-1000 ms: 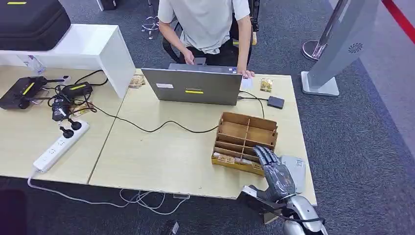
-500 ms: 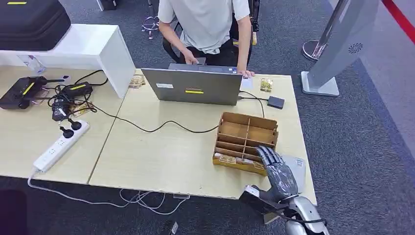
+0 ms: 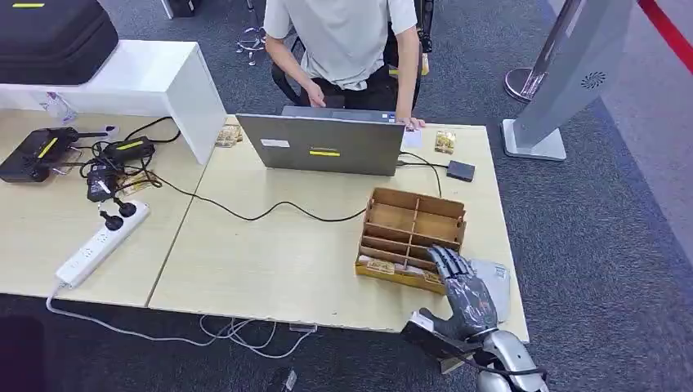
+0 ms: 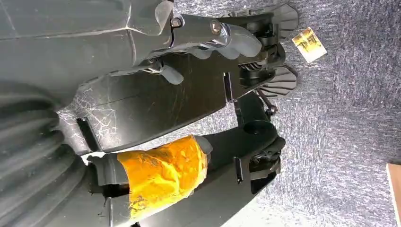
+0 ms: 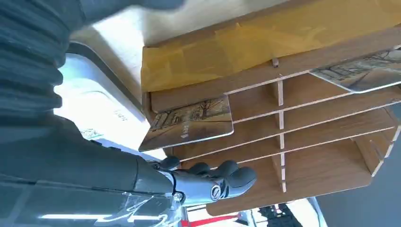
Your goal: Pass the card to the sensor for recognition and then transmit it.
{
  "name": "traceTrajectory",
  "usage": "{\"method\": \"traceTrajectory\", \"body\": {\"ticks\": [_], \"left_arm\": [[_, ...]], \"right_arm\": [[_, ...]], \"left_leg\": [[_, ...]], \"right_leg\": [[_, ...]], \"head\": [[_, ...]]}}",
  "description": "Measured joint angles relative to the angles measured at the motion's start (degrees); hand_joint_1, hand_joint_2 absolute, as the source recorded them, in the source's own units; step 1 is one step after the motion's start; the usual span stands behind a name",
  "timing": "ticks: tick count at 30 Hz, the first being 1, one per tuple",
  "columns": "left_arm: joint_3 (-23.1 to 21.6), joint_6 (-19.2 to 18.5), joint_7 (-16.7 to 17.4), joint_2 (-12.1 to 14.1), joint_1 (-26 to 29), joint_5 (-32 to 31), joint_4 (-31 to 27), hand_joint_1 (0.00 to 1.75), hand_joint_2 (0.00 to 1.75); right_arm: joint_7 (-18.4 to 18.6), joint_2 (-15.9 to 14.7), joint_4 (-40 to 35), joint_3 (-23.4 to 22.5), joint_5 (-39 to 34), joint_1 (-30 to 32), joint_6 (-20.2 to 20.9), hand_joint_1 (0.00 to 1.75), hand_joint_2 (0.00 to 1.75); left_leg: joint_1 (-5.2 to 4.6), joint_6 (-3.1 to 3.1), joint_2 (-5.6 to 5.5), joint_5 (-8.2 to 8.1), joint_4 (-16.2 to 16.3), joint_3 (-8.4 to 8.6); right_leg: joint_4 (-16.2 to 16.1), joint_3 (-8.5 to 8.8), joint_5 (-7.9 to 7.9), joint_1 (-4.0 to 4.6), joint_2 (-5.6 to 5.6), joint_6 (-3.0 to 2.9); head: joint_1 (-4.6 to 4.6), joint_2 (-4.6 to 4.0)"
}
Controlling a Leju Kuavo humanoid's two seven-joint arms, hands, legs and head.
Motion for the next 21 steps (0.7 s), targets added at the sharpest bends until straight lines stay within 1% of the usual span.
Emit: {"method": "traceTrajectory", "body": {"ticks": [3, 6, 15, 19, 21], "left_arm": [[0.00, 0.02, -0.04, 0.00, 0.00, 0.07, 0.00, 0.00, 1.75], [0.00, 0.09, -0.35, 0.00, 0.00, 0.18, 0.00, 0.00, 1.75], [0.00, 0.09, -0.44, 0.00, 0.00, 0.39, 0.00, 0.00, 1.75], [0.00, -1.12, -1.61, 0.00, 0.00, 0.66, 0.00, 0.00, 1.75], [0.00, 0.02, -2.60, 0.00, 0.01, 0.66, 0.00, 0.00, 1.75]], "right_arm": [[-1.14, 0.00, 0.00, -0.26, -0.51, -0.02, -0.50, 1.75, 1.75], [-1.53, 0.00, -0.04, -0.61, -0.66, -0.10, -0.64, 1.75, 1.75], [-1.51, 0.07, -0.31, -0.70, -0.81, -0.18, -0.44, 1.75, 1.75], [-1.51, 0.09, -0.31, -0.70, -0.81, -0.14, -0.13, 1.75, 1.75], [-1.38, 0.09, -0.33, -0.70, -0.83, -0.13, -0.11, 1.75, 1.75]], "left_leg": [[0.00, 0.00, 0.01, 0.00, 0.00, 0.01], [0.00, 0.00, 0.01, 0.00, 0.00, 0.02], [0.00, 0.00, 0.00, 0.00, 0.00, 0.08], [0.00, 0.00, 0.01, 0.00, 0.00, 0.08], [0.00, 0.00, 0.01, 0.00, 0.00, 0.08]], "right_leg": [[0.00, 0.00, 0.00, 0.00, 0.01, 0.00], [0.00, 0.01, 0.00, 0.00, 0.01, 0.00], [0.00, 0.08, 0.00, 0.00, 0.00, 0.00], [0.00, 0.08, 0.00, 0.00, 0.01, 0.00], [-0.01, 0.07, 0.00, 0.00, 0.01, 0.00]], "head": [[0.00, 0.00], [0.00, 0.00], [0.02, 0.00], [0.02, 0.00], [0.00, 0.00]]}}
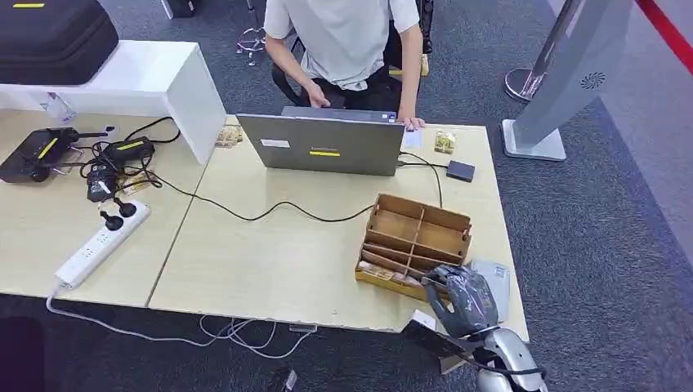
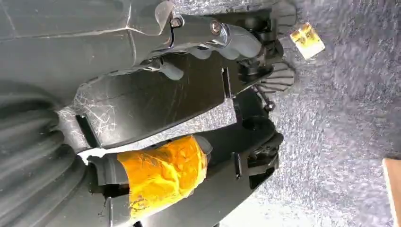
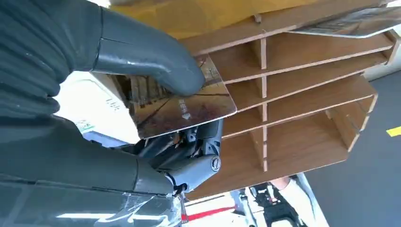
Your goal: Pass the card to the sensor for recognition and then transmit it.
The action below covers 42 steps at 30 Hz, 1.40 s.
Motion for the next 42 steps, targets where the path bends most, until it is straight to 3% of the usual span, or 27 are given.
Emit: {"method": "traceTrajectory", "body": {"ticks": [20, 27, 33, 37, 42], "left_arm": [[0.00, 0.35, 0.64, 0.42, 0.01, -0.35, 0.00, 0.00, 1.75], [-0.61, -0.66, 1.20, 0.50, -0.02, -1.57, 0.00, 0.00, 1.75], [-1.68, -1.51, 1.20, 0.39, -0.15, -2.21, 0.00, 0.00, 1.75], [-2.12, -1.75, 1.20, 0.39, -0.14, -2.47, 0.00, 0.00, 1.75], [-3.46, -2.19, 1.42, 0.39, -0.55, -3.70, 0.00, 0.00, 1.75]], "right_arm": [[0.15, 0.00, -2.23, -0.20, -2.45, -2.08, 3.19, 1.75, 1.75], [5.45, 0.09, -4.98, 0.09, -3.96, -16.65, 10.19, 1.75, 1.75], [10.01, 3.80, -0.79, 0.35, -5.07, -35.09, 12.09, 1.75, 1.75], [10.47, 5.42, 1.27, 0.85, -5.18, -39.32, 11.72, 1.75, 1.75], [14.06, 7.63, 7.00, 1.46, -4.52, -44.52, 11.28, 1.75, 1.75]], "left_leg": [[0.00, 0.00, 0.01, 0.00, 0.00, -0.03], [0.00, -0.03, 0.19, 0.13, 0.00, -0.02], [0.00, -0.13, 0.32, 0.19, 0.01, 0.04], [0.04, -0.14, 0.15, 0.19, 0.00, -0.02], [0.04, -0.14, 0.19, 0.19, -0.01, -0.05]], "right_leg": [[0.02, 0.01, 0.01, 0.00, 0.04, 0.00], [0.08, -0.03, 0.17, -0.01, 0.21, -0.06], [0.15, -0.11, 0.22, 0.00, 0.33, -0.10], [0.16, -0.10, 0.19, 0.03, 0.19, -0.13], [0.18, -0.15, 0.19, 0.03, 0.25, -0.13]], "head": [[0.02, 0.00], [0.02, 0.00], [0.00, 0.00], [0.02, 0.00], [0.02, 0.00]]}}
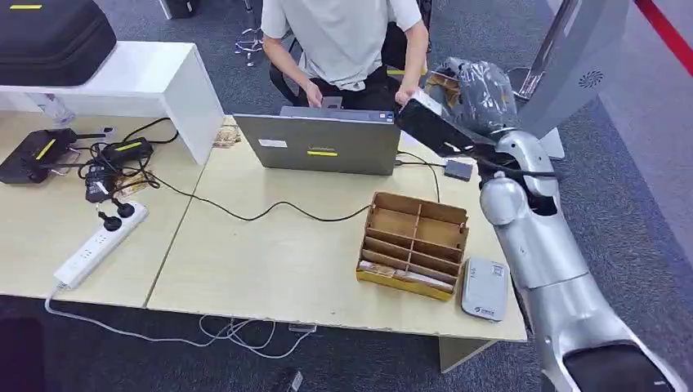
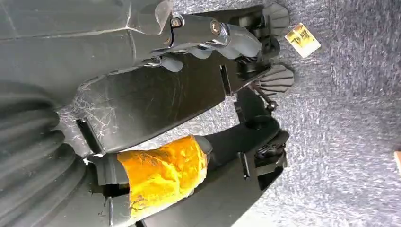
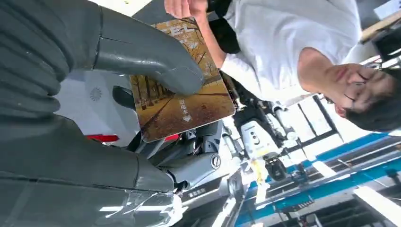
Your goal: Pass the card to the sensor for recognition and then transmit it.
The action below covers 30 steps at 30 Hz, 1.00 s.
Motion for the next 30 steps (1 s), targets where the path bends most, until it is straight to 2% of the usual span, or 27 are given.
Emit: {"method": "traceTrajectory", "body": {"ticks": [6, 10, 15, 16, 21, 30], "left_arm": [[-1.94, -0.31, 0.33, 0.00, -0.55, -1.51, 0.00, 0.00, 1.75], [-3.08, -0.42, 0.70, 0.00, -0.85, -1.88, 0.00, 0.00, 1.75], [-3.34, -0.46, 0.79, 0.00, -0.91, -1.94, 0.00, 0.00, 1.75], [-3.34, -0.50, 0.81, 0.00, -0.91, -1.94, 0.00, 0.00, 1.75], [-3.36, -2.99, 1.94, 0.00, -0.91, -1.25, 0.00, 0.00, 1.75], [-3.39, -2.10, 3.56, -0.02, -0.91, -0.76, 0.00, 0.00, 1.75]], "right_arm": [[5.24, 3.93, 12.92, 0.13, 1.53, -6.53, -1.51, 1.75, 1.75], [6.49, 6.43, 18.29, 0.20, 2.16, -7.91, -1.66, 1.75, 1.75], [6.77, 8.54, 21.46, 0.26, 2.58, -8.49, -1.81, 1.75, 1.75], [6.82, 8.72, 21.81, 0.26, 2.58, -8.57, -1.81, 0.00, 1.75], [5.88, 9.46, 23.16, 0.26, 2.53, -8.63, -1.77, 0.00, 1.75], [5.57, 9.48, 24.36, 0.24, 2.03, -8.65, -2.21, 0.00, 1.75]], "left_leg": [[0.00, -0.04, -0.04, 0.04, 0.00, 0.00], [0.01, -0.05, -0.02, 0.03, 0.00, 0.00], [0.01, -0.05, -0.06, 0.03, 0.00, -0.01], [0.01, -0.05, -0.05, 0.03, 0.00, -0.01], [0.01, -0.05, -0.05, 0.03, 0.00, -0.01], [0.01, -0.05, -0.05, 0.03, 0.01, 0.01]], "right_leg": [[0.01, 0.01, 0.01, 0.00, -0.06, -0.01], [0.02, 0.01, 0.00, 0.00, -0.02, -0.01], [0.01, 0.00, -0.01, 0.01, -0.06, -0.01], [0.01, 0.00, -0.01, 0.00, -0.05, -0.01], [0.01, 0.00, -0.01, 0.00, -0.06, -0.01], [0.01, 0.00, 0.00, 0.00, -0.05, -0.01]], "head": [[0.00, 0.00], [0.00, 0.00], [0.00, 0.00], [0.00, 0.00], [0.00, 0.00], [0.00, 0.00]]}}
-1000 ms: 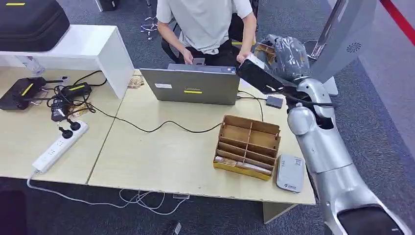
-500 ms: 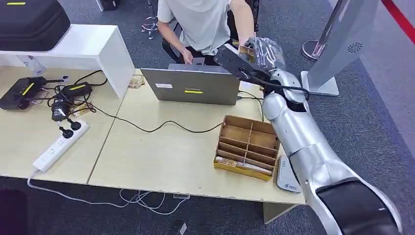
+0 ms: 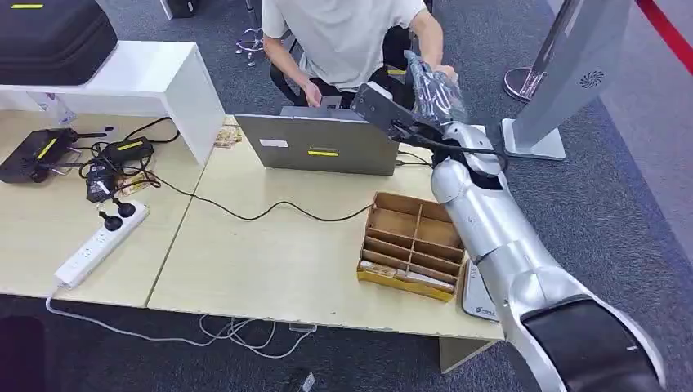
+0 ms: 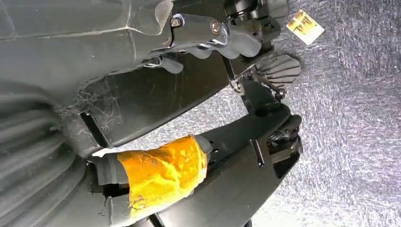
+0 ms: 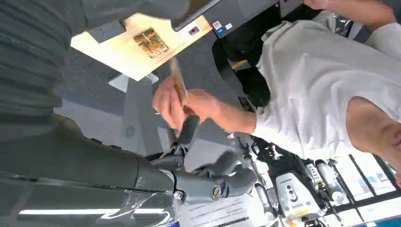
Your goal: Pass the card to the sensor for recognition and then transmit it.
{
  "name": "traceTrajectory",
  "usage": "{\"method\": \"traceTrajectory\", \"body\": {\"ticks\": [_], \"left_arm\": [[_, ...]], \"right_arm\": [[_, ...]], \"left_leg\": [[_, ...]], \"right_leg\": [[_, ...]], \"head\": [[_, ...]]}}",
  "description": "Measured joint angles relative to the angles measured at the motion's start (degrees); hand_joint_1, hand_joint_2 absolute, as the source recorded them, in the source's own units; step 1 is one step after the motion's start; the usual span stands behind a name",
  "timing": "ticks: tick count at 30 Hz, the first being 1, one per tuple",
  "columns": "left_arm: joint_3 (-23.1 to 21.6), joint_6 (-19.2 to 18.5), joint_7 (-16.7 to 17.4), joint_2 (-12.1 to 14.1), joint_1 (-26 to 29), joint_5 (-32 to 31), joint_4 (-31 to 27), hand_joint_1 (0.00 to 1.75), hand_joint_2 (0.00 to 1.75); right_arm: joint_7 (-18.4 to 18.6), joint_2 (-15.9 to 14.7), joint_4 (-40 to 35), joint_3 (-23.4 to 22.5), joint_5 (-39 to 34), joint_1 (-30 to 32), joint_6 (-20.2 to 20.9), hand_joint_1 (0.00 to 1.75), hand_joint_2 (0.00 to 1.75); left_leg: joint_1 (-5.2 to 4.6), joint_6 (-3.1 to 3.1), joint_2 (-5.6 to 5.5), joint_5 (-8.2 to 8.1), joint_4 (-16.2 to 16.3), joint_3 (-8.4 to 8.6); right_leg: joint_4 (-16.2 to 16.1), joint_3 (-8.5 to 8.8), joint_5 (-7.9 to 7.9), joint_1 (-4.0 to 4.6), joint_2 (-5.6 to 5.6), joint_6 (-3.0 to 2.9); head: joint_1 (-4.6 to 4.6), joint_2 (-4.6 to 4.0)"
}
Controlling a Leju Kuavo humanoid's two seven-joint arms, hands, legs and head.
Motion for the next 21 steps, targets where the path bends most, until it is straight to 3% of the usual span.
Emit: {"method": "traceTrajectory", "body": {"ticks": [5, 10, 16, 21], "left_arm": [[0.00, 0.70, -0.13, 0.04, 0.02, 1.03, 0.00, 0.00, 1.75], [0.02, 1.18, -1.20, 0.11, 0.09, 3.52, 0.02, 0.00, 1.75], [0.83, 1.00, -2.23, 0.11, 0.43, 7.19, 0.02, 0.00, 1.75], [2.01, 0.28, -2.23, 0.11, 0.80, 9.15, 0.02, 0.00, 1.75]], "right_arm": [[-1.49, -2.76, -0.11, -1.47, -3.52, 0.01, -0.35, 0.00, 1.75], [-6.91, -9.49, -1.86, -8.51, -15.25, 1.61, 0.28, 0.00, 1.75], [-13.97, -25.67, -3.63, -23.07, -25.40, 11.19, 0.96, 0.00, 1.75], [-16.47, -35.04, -5.33, -34.51, -32.60, 22.48, 1.38, 0.00, 1.75]], "left_leg": [[0.00, 0.00, -0.09, 0.00, 0.01, -0.01], [-0.01, 0.01, -0.28, 0.00, 0.08, 0.01], [0.03, 0.10, -1.46, -0.05, 0.15, -0.07], [-0.03, 0.70, -1.22, -0.45, 0.19, 0.21]], "right_leg": [[-0.03, 0.00, 0.00, -0.01, -0.10, 0.00], [-0.18, 0.09, 0.00, 0.00, -0.29, 0.01], [-0.39, 0.67, -0.19, -0.03, -1.46, 0.29], [-0.57, 0.83, -0.40, -0.02, -1.21, 0.57]], "head": [[-0.02, 0.00], [-0.04, 0.00], [0.15, 0.00], [0.11, 0.00]]}}
